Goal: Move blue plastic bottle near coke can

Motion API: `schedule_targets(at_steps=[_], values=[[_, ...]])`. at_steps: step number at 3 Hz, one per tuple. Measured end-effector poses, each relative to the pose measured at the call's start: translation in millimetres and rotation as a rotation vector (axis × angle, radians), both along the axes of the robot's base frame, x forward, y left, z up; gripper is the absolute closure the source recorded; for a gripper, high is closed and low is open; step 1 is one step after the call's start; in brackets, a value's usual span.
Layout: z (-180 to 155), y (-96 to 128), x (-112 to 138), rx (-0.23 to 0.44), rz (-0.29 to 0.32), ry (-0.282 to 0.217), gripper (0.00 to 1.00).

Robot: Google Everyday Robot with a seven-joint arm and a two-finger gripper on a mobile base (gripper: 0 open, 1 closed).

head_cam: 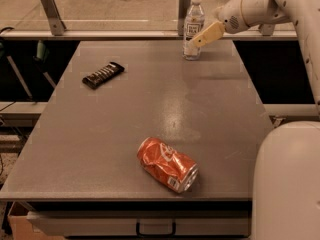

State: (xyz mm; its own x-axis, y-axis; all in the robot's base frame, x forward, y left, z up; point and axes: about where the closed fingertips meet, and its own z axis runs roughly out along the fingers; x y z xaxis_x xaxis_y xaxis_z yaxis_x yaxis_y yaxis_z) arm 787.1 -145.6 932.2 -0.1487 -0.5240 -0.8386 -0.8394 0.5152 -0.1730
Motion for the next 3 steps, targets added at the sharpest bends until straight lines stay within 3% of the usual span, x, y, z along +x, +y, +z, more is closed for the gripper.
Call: schedule_targets(at_steps=[2, 3], values=[[-5.7, 14.7, 26.4, 0.168, -0.040, 0.032, 0.00], [-2.9, 19.5, 33.5, 0.227, -0.043, 0.033, 0.17]])
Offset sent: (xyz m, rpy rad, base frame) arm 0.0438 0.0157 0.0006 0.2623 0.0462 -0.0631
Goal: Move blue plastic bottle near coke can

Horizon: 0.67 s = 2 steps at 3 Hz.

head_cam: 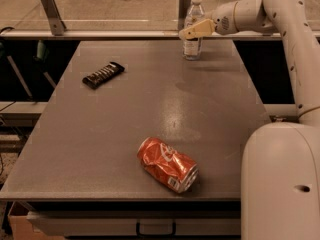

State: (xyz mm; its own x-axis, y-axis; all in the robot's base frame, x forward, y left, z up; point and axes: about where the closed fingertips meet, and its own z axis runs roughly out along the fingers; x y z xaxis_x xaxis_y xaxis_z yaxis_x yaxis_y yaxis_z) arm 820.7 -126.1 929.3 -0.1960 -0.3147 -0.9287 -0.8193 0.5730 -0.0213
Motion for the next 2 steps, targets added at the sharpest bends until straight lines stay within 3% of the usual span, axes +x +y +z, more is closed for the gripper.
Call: schedule_targets(at_steps=[1, 2], values=[[5.6, 1.2, -0.3, 0.030, 0.009, -0.003, 0.40], [19.0, 6.3, -12.7, 0.052, 0.058, -0.016, 0.64]])
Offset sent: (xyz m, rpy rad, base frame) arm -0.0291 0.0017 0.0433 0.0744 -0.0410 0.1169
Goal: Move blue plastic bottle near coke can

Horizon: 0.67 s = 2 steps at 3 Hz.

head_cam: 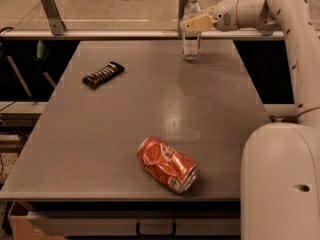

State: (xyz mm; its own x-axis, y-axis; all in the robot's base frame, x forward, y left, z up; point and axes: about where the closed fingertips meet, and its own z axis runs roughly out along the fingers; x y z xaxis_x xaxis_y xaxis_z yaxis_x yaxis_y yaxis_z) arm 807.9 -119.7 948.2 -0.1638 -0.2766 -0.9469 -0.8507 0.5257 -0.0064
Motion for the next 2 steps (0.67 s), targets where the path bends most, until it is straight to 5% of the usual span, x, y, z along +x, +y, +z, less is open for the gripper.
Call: schedule_targets(at_steps=[1, 2], values=[[33.2, -2.1, -37.4, 0.001, 0.093, -0.048, 0.88], [29.7, 2.1, -38.1, -0.002, 0.106, -0.040, 1.00]])
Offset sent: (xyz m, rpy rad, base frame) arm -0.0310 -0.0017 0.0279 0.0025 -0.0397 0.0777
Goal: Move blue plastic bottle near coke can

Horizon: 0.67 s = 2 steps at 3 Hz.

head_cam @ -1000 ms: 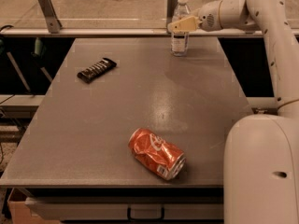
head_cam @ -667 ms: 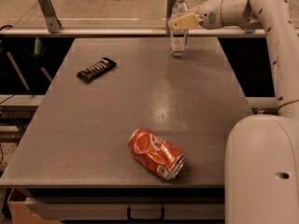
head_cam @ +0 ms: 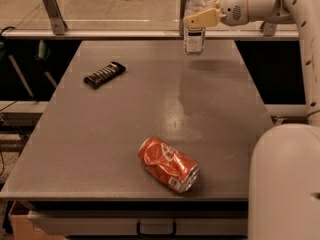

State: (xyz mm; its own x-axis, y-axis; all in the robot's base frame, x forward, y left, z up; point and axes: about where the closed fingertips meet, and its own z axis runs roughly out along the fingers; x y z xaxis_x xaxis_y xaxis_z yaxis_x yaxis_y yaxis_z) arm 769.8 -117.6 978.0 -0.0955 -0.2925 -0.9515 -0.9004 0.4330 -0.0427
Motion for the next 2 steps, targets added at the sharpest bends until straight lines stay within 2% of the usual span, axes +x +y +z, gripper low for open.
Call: schedule_targets(at_steps=[1, 2], values=[[-10.6, 4.8, 0.5, 0.005, 0.014, 0.038, 1.00], [5.4, 6.9, -30.4, 0.049, 0.077, 0.053, 1.00]])
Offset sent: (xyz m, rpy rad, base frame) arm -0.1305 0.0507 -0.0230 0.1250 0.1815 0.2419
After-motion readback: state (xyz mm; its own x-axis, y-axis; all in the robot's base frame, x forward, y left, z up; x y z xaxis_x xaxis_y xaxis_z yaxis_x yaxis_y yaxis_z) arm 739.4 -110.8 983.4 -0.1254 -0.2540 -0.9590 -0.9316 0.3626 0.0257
